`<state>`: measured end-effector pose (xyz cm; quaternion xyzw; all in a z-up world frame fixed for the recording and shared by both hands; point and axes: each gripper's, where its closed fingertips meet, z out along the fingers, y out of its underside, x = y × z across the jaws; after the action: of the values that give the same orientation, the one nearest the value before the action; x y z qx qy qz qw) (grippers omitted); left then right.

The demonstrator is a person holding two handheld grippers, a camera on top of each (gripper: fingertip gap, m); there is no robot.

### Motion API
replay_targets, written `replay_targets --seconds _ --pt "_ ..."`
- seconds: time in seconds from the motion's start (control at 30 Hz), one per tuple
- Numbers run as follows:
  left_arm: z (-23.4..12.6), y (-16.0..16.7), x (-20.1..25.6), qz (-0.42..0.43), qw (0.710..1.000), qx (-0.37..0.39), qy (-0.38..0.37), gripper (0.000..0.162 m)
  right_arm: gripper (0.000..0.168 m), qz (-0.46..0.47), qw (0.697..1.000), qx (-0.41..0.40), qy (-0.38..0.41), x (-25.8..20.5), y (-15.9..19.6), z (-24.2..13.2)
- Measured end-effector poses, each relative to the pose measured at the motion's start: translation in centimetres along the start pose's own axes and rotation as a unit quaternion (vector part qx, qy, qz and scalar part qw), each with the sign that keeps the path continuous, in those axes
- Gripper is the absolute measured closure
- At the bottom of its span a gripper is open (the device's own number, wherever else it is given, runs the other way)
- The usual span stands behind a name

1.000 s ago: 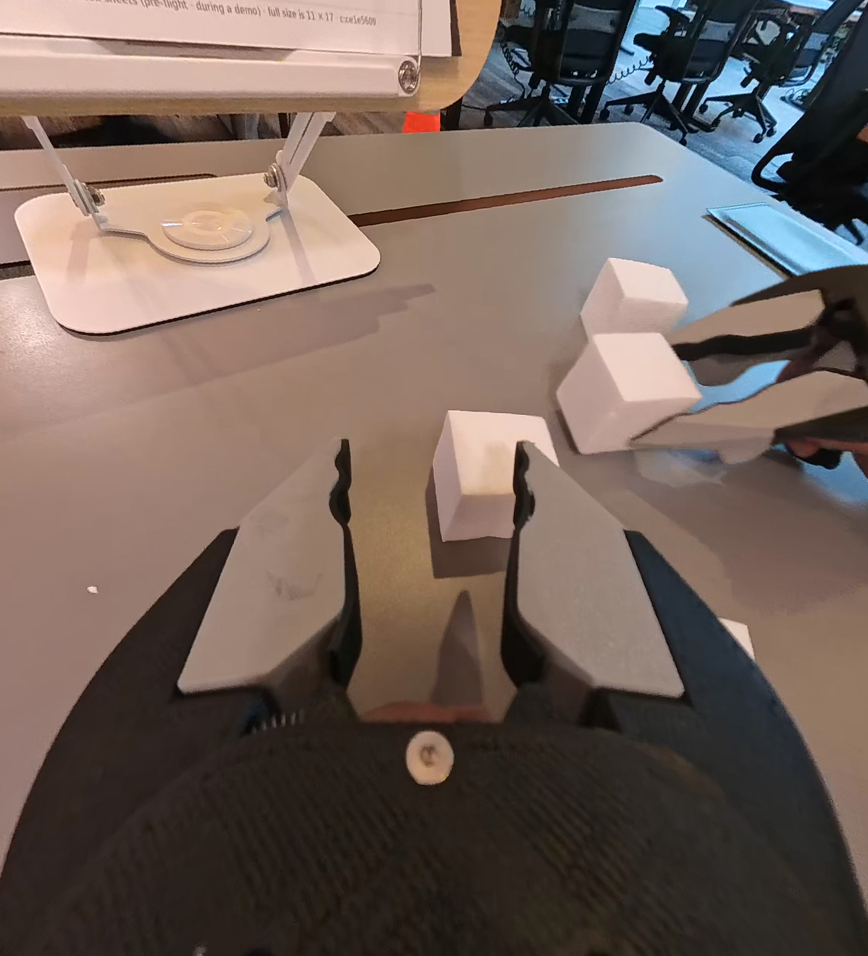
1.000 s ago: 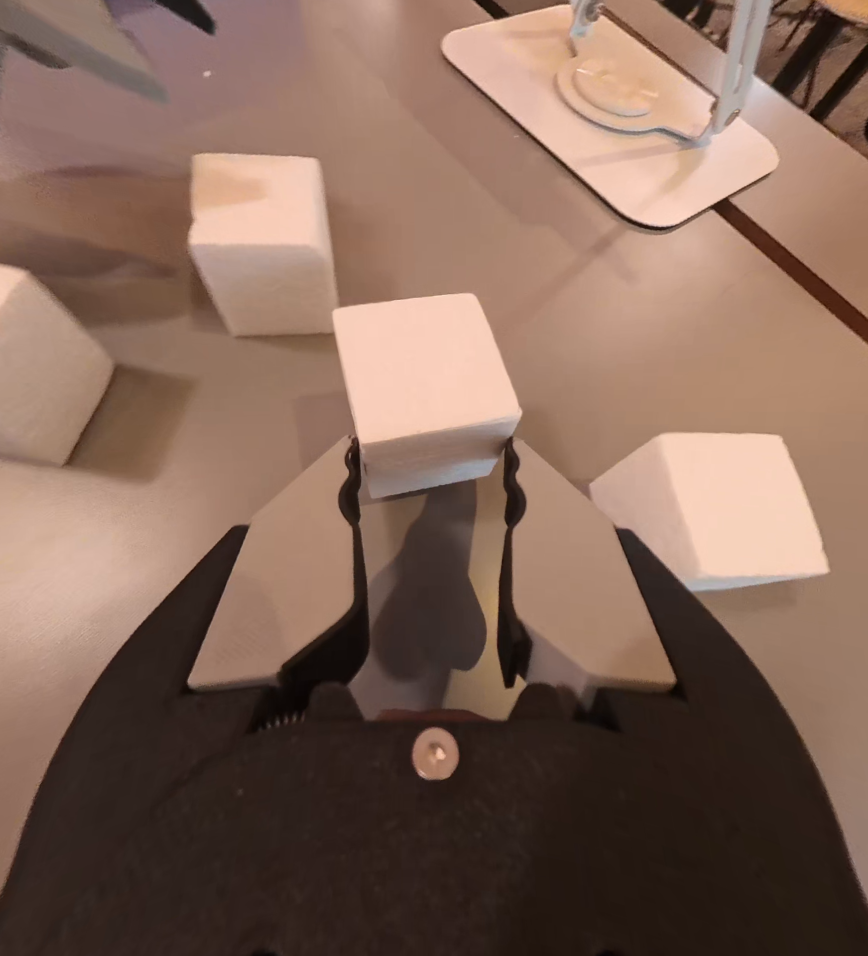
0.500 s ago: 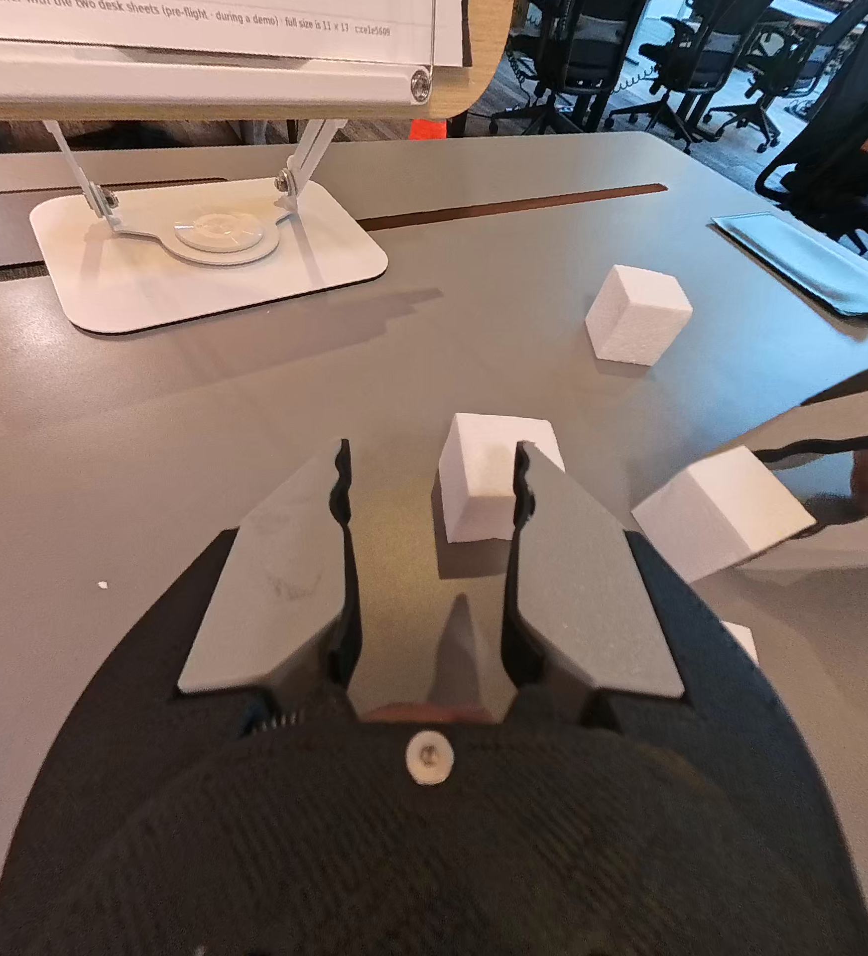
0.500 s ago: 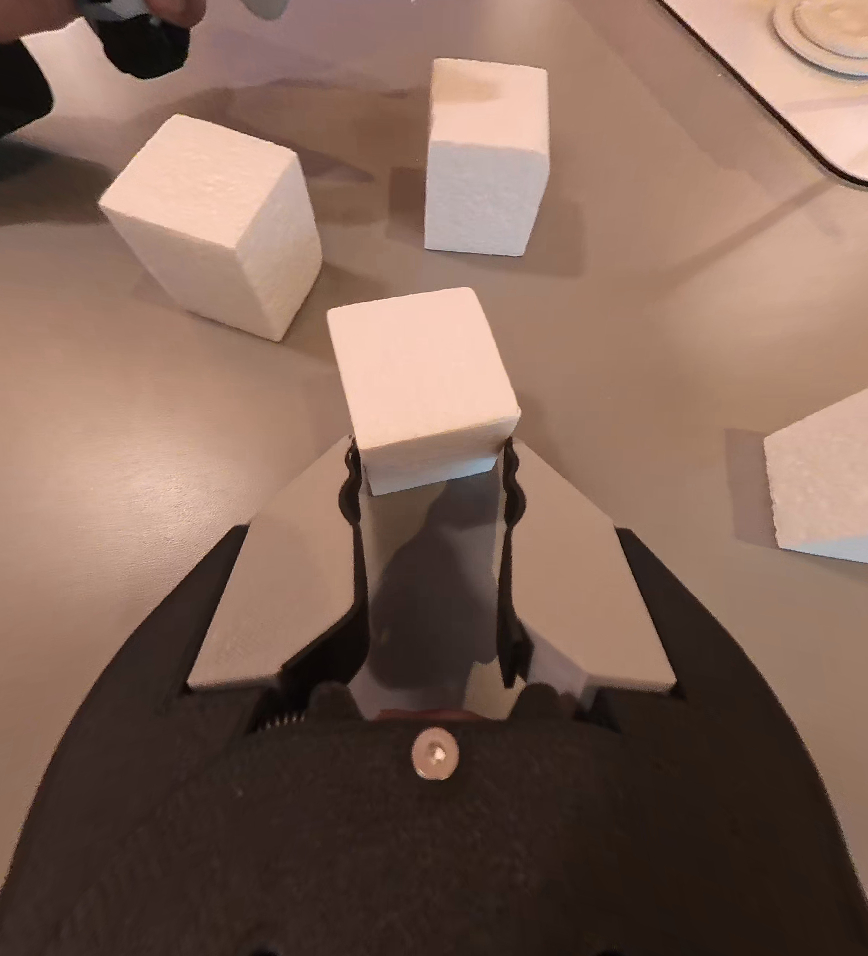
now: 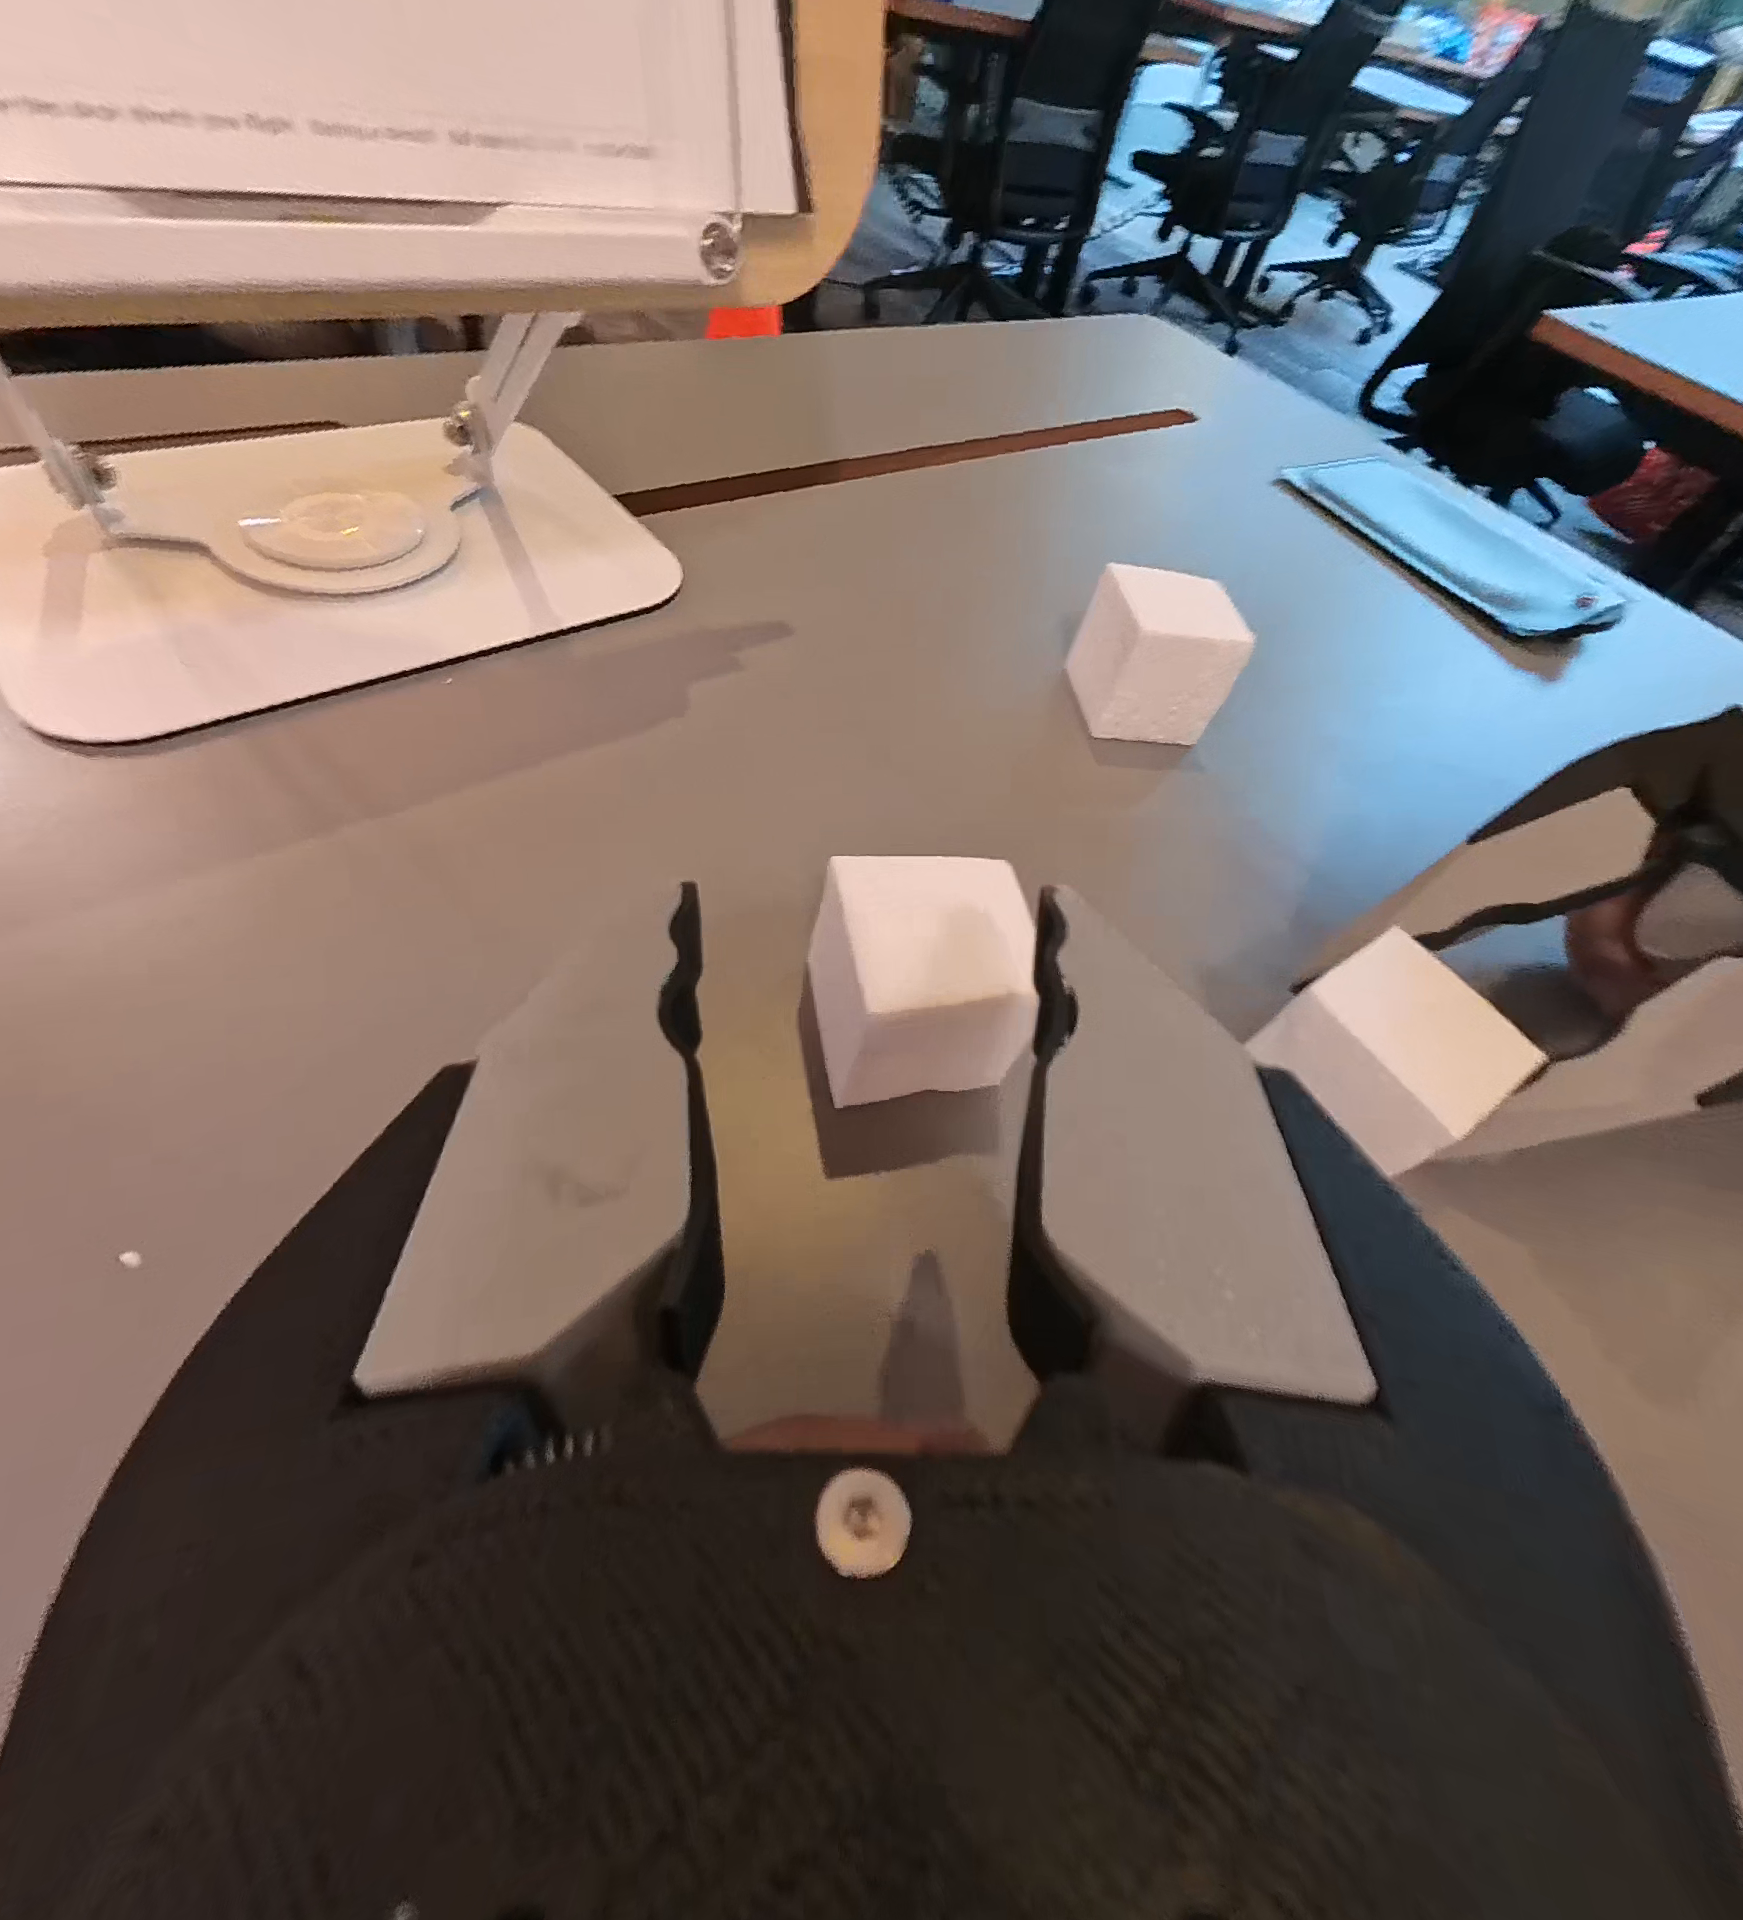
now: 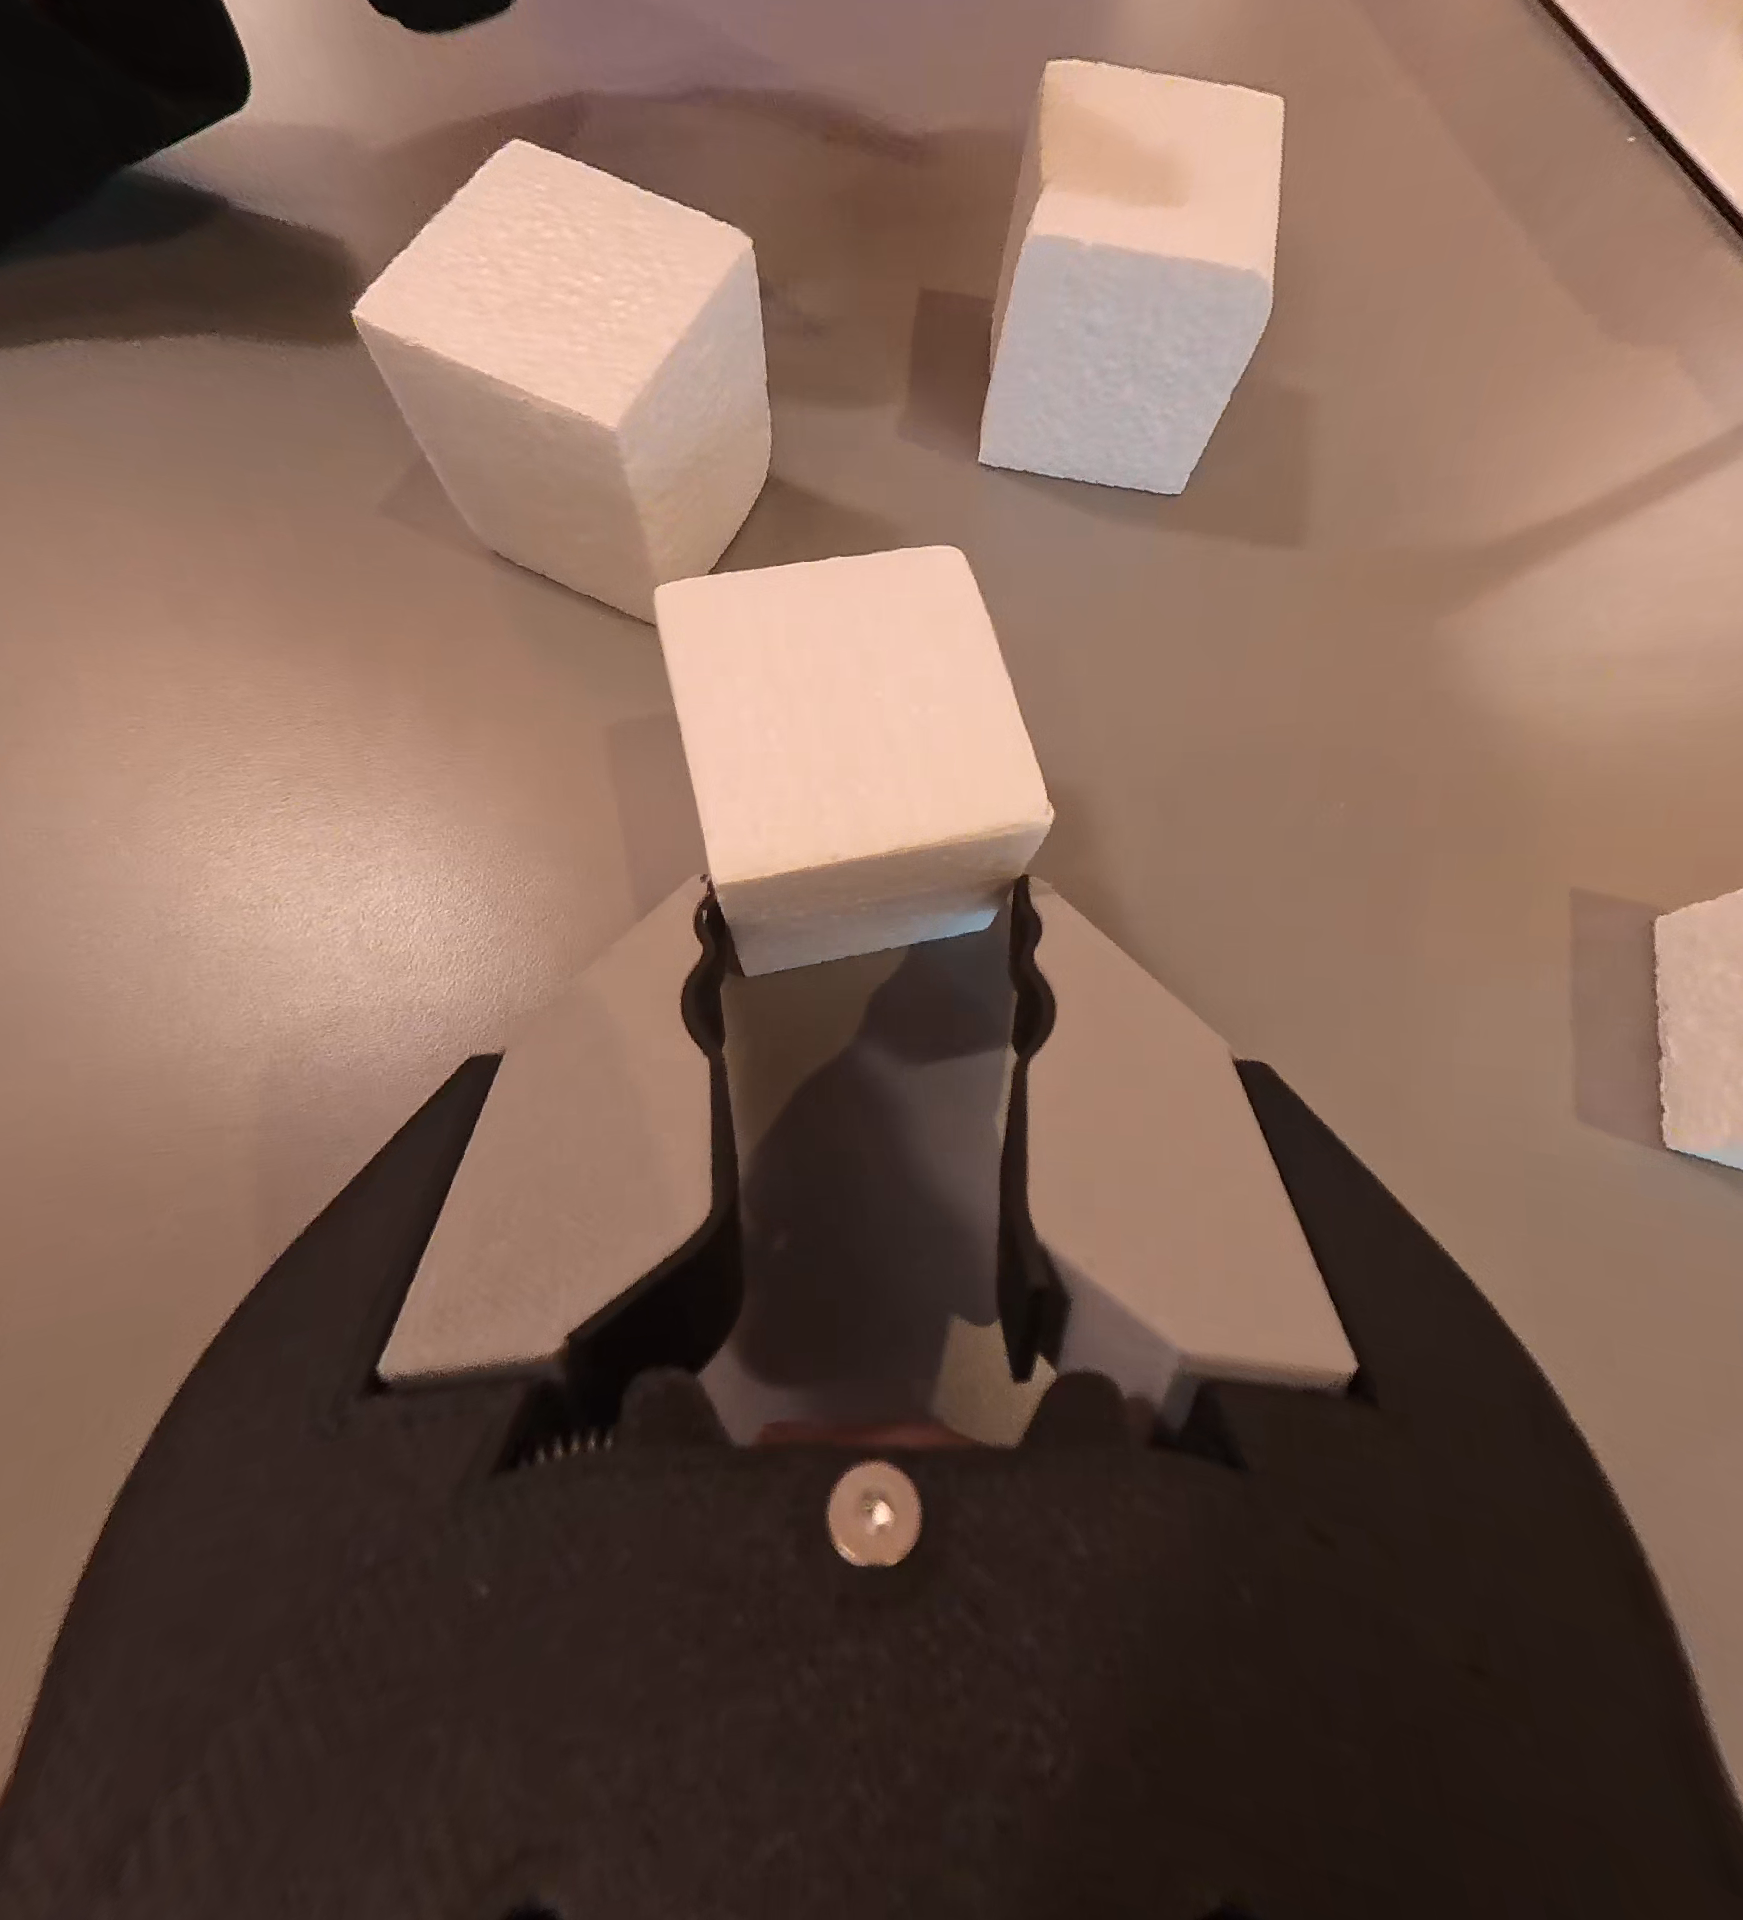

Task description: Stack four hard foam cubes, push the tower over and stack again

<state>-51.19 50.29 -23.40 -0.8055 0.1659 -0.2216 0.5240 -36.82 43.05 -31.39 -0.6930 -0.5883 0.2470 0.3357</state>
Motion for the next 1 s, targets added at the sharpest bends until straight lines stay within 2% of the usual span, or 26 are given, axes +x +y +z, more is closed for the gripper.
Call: replay_targets --seconds 0.03,0.33,0.53,0.77,0.9,1.0 --pt "-0.1 -0.1 0.3 0.002 1.0 0.001 0.008 0.099 0.116 0.001 1.0 -0.001 -0.002 0.0 0.1 0.0" --pt "-0.2 -0.1 0.3 0.006 1.0 0.001 0.013 0.097 0.115 0.008 1.0 -0.003 -0.008 0.4 0.4 -0.2" --pt "-1.1 0.6 0.9 0.008 1.0 -0.008 0.028 0.086 0.113 0.0 1.0 0.0 -0.002 0.6 0.7 -0.8" --pt "-4.8 3.7 4.2 -0.015 0.994 -0.003 0.106 0.074 0.109 0.005 1.0 0.023 -0.002 0.6 0.4 -1.4" --pt "-6.3 6.0 6.1 0.004 0.994 -0.022 0.11 0.072 0.107 -0.006 1.0 0.017 0.005 0.3 0.2 -1.0" --pt "-6.2 7.4 7.2 0.051 0.994 -0.05 0.085 0.071 0.108 -0.014 1.0 0.008 0.025 0.6 0.2 -0.7"
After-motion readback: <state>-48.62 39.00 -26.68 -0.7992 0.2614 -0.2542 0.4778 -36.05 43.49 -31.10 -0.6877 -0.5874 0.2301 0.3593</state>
